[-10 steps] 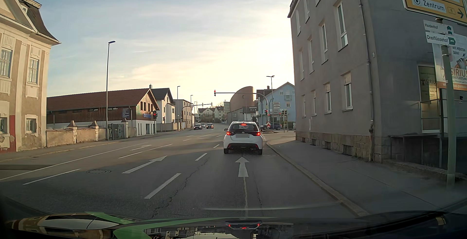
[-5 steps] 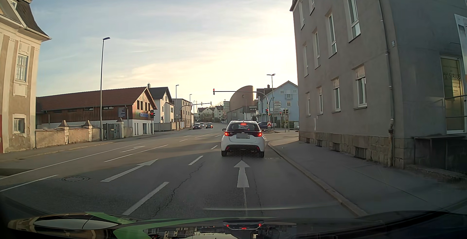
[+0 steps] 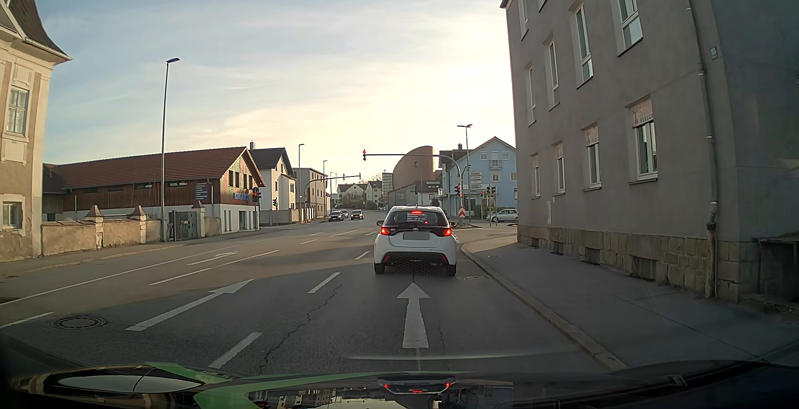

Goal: Follow the waypoints while adhering to traffic rules and regulations

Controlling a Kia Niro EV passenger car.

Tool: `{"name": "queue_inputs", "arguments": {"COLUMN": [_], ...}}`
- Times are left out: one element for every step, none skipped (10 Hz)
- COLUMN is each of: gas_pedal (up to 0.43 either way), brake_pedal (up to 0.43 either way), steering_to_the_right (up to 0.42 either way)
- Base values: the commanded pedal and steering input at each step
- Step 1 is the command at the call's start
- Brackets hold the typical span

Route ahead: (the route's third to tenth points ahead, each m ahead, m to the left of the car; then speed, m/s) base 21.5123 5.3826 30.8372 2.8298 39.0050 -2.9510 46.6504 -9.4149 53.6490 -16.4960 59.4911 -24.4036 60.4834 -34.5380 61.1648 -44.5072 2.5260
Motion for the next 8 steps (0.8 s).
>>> {"name": "queue_inputs", "arguments": {"gas_pedal": [0.0, 0.0, 0.0, 0.0, 0.0, 0.0, 0.0, 0.0], "brake_pedal": [0.0, 0.006, 0.03, 0.061, 0.085, 0.122, 0.146, 0.152], "steering_to_the_right": [0.0, 0.0, -0.001, -0.001, -0.001, -0.001, -0.001, -0.001]}}
